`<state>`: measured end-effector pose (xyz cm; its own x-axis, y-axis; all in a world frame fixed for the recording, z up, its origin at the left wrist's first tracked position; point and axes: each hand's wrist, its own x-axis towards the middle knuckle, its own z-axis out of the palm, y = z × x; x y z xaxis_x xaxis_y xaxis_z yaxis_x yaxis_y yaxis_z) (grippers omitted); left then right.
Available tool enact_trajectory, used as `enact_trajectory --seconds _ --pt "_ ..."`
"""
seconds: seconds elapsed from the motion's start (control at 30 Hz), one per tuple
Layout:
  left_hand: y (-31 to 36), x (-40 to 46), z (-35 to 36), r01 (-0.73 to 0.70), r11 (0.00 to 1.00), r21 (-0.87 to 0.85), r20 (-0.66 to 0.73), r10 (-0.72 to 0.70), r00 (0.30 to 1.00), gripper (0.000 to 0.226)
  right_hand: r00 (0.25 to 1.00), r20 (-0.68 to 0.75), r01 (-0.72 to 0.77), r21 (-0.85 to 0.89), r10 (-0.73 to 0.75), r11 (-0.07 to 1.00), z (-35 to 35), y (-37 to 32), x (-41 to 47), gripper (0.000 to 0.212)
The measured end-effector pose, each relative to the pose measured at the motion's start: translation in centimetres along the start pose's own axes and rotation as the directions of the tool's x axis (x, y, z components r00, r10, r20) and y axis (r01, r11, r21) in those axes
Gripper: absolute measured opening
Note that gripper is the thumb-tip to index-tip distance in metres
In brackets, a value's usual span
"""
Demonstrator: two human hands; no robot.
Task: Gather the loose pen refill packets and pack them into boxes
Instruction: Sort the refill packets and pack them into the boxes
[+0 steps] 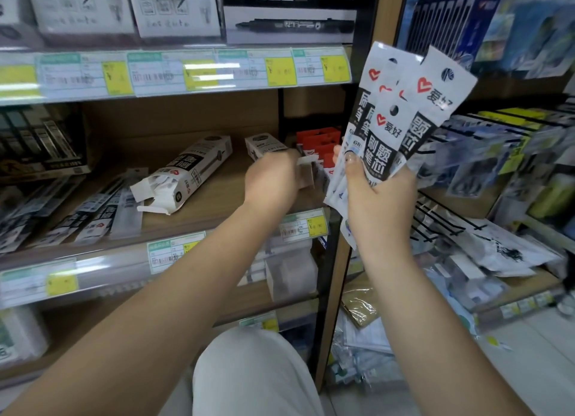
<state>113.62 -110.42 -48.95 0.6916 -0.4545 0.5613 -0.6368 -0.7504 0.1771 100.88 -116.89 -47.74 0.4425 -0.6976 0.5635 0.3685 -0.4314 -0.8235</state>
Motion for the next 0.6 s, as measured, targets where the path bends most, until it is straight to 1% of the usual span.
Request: enact_trajectory --seconds 0.07,0.1,0.13,0.2,0.27,0.33,0.4,0.43,0.53,0.6 --pt "-0.6 0.2 -0.8 0.020 0.996 -0.084 -0.071 -0.026 0.997 0.016 1.000 0.009 -0.005 0.006 0.005 1.000 0.1 0.0 -0.1 0.013" --pt "-0.9 0.1 -1.2 0.018 0.990 -0.139 -0.130 -0.036 0.991 0.018 1.000 0.012 -0.005 0.011 0.005 1.000 0.1 0.0 -0.2 0.013" --pt "-1.2 -0.1 -1.8 0.017 0.978 -0.206 -0.186 -0.056 0.981 0.020 1.000 0.013 -0.006 0.019 0.005 1.000 0.2 -0.1 -0.2 0.014" --pt "-1.4 -0.6 -3.2 0.028 0.937 -0.347 -0.241 -0.118 0.963 0.024 1.000 0.020 -0.008 0.038 0.008 0.999 0.4 -0.2 -0.4 0.017" --pt "-1.4 -1.4 -4.9 0.045 0.885 -0.463 -0.252 -0.180 0.951 0.024 0.999 0.040 -0.018 0.046 0.016 0.999 0.6 -0.4 -0.6 0.016" --pt "-1.2 -2.4 -6.4 0.043 0.834 -0.550 -0.269 -0.226 0.936 0.023 0.998 0.058 -0.019 0.048 0.016 0.999 0.8 -0.7 -0.8 0.021" --pt "-1.1 -3.7 -8.0 0.018 0.798 -0.602 -0.289 -0.239 0.927 0.022 0.998 0.070 -0.007 0.052 0.003 0.999 1.0 -1.1 -1.1 0.029" --pt "-1.0 -4.3 -8.7 0.012 0.780 -0.625 -0.289 -0.245 0.925 0.022 0.997 0.074 0.003 0.052 -0.007 0.999 1.0 -1.3 -1.2 0.030" --pt "-1.1 -6.2 -11.3 0.004 0.734 -0.679 -0.278 -0.262 0.924 0.024 0.997 0.081 0.013 0.043 -0.017 0.999 1.0 -1.7 -1.5 0.021" --pt "-1.0 -7.6 -13.5 0.000 0.732 -0.681 -0.277 -0.258 0.925 0.024 0.996 0.087 0.008 0.056 -0.013 0.998 1.1 -2.0 -1.8 0.021"
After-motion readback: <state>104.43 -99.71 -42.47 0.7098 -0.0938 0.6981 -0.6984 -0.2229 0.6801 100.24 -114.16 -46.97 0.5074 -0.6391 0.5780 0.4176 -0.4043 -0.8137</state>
